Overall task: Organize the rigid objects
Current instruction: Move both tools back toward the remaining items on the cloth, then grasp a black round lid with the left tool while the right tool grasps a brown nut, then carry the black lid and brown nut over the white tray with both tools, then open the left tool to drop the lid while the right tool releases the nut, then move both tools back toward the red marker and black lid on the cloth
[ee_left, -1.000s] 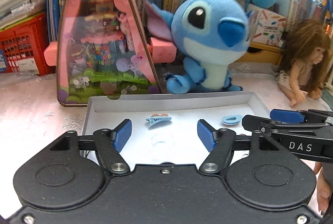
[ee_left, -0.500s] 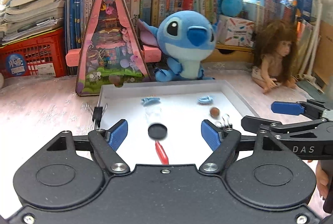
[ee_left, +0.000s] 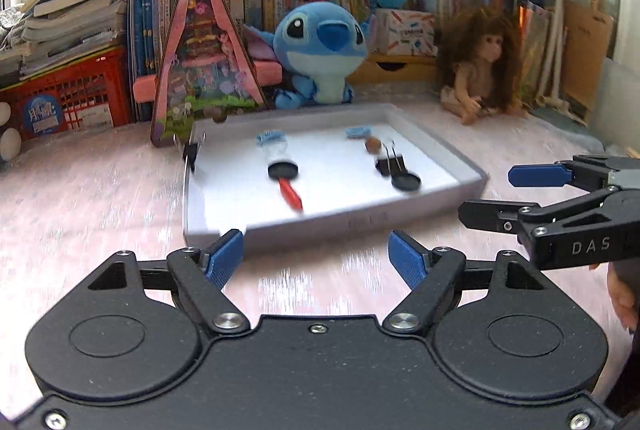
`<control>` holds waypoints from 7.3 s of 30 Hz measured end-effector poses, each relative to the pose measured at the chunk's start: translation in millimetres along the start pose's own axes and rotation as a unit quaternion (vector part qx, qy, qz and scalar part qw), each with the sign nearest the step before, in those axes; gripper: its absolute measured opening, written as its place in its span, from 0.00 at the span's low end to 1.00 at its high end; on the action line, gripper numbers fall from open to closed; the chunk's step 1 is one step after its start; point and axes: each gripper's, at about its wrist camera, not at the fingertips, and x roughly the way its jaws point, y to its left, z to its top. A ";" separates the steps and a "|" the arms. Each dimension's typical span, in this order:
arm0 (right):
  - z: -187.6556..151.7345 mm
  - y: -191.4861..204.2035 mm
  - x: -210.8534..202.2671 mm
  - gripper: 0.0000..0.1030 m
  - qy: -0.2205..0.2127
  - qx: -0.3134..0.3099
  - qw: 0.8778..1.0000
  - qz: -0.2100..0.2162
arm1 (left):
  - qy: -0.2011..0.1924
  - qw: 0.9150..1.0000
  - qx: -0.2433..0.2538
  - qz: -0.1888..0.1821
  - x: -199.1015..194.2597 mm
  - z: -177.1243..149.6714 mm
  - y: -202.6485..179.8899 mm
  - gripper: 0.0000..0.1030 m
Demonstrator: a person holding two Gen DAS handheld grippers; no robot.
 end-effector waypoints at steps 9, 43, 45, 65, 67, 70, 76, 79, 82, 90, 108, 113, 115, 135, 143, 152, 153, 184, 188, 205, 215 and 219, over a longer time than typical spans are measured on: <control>-34.4 15.7 -24.4 0.91 0.013 -0.002 1.000 0.022 | 0.012 1.000 -0.010 -0.007 -27.8 -39.6 2.7 0.76; -73.2 68.8 -50.2 0.26 0.068 -0.083 0.988 0.111 | 0.028 0.996 0.019 -0.088 -59.2 -83.9 -12.8 0.48; -72.7 62.9 -51.0 0.27 0.066 -0.077 0.990 0.099 | 0.026 0.995 0.022 -0.090 -57.1 -84.3 -15.4 0.48; -76.9 44.5 -53.3 0.43 0.041 -0.064 0.996 0.041 | 0.022 0.996 0.020 -0.084 -42.1 -85.4 -22.8 0.29; -77.6 43.9 -53.5 0.48 0.039 -0.065 0.996 0.037 | 0.021 0.996 0.019 -0.082 -42.5 -85.3 -21.9 0.29; -79.4 43.8 -52.2 0.49 0.043 -0.067 0.996 0.031 | 0.020 0.996 0.016 -0.080 -42.8 -84.6 -20.6 0.29; -81.5 43.9 -54.9 0.28 0.041 -0.060 0.997 0.031 | 0.014 0.997 0.013 -0.078 -46.0 -82.0 -18.8 0.29; -77.8 42.8 -57.7 0.26 0.022 -0.052 0.998 0.027 | 0.007 0.997 0.012 -0.078 -47.8 -77.0 -17.2 0.29; -70.2 37.8 -58.1 0.26 0.010 -0.041 0.999 0.017 | 0.000 0.997 0.010 -0.073 -48.1 -69.5 -14.7 0.29; -53.9 24.4 -54.0 0.26 -0.004 -0.022 1.000 -0.012 | -0.007 0.999 -0.020 -0.045 -41.5 -47.2 0.6 0.29; 22.7 -30.9 -2.9 0.26 0.015 0.065 0.996 -0.054 | -0.035 0.998 -0.044 0.002 4.0 44.8 41.1 0.29; 46.3 -50.2 23.9 0.26 0.036 0.101 0.993 -0.049 | 0.001 0.997 -0.077 0.012 39.7 63.7 57.1 0.29; 51.0 -53.9 35.8 0.26 0.050 0.107 0.992 -0.049 | 0.015 0.996 -0.089 0.013 53.1 65.4 61.9 0.29; 60.2 -54.4 106.9 0.26 0.143 0.093 0.982 -0.079 | 0.087 0.991 -0.086 0.048 114.5 58.2 66.5 0.29; 57.9 -51.7 117.7 0.27 0.157 0.087 0.980 -0.086 | 0.096 0.990 -0.081 0.056 121.2 54.3 66.1 0.29; 53.2 -54.5 123.6 0.26 0.168 0.091 0.978 -0.088 | 0.096 0.991 -0.067 0.058 124.3 53.4 62.2 0.29; 52.8 -54.5 123.7 0.26 0.167 0.090 0.978 -0.089 | 0.096 0.992 -0.064 0.060 124.7 53.3 61.2 0.29; 3.6 2.8 6.1 0.80 0.044 -0.033 0.998 0.019 | 0.011 1.000 -0.020 0.018 -0.7 -1.4 28.2 0.71; -11.3 13.3 -6.9 0.84 0.042 -0.040 0.997 0.051 | 0.019 1.000 -0.021 0.002 -13.3 -20.6 23.5 0.71; -60.9 41.6 -33.3 0.91 0.046 -0.077 0.991 0.099 | 0.050 0.998 -0.024 -0.028 -32.6 -59.6 5.5 0.72; -77.7 52.6 -31.4 0.91 0.038 -0.084 0.992 0.081 | 0.052 0.998 -0.018 -0.021 -25.9 -66.6 -4.7 0.72; -80.8 57.7 -30.4 0.92 0.033 -0.087 0.993 0.078 | 0.050 0.999 -0.012 -0.018 -24.5 -68.2 -7.7 0.71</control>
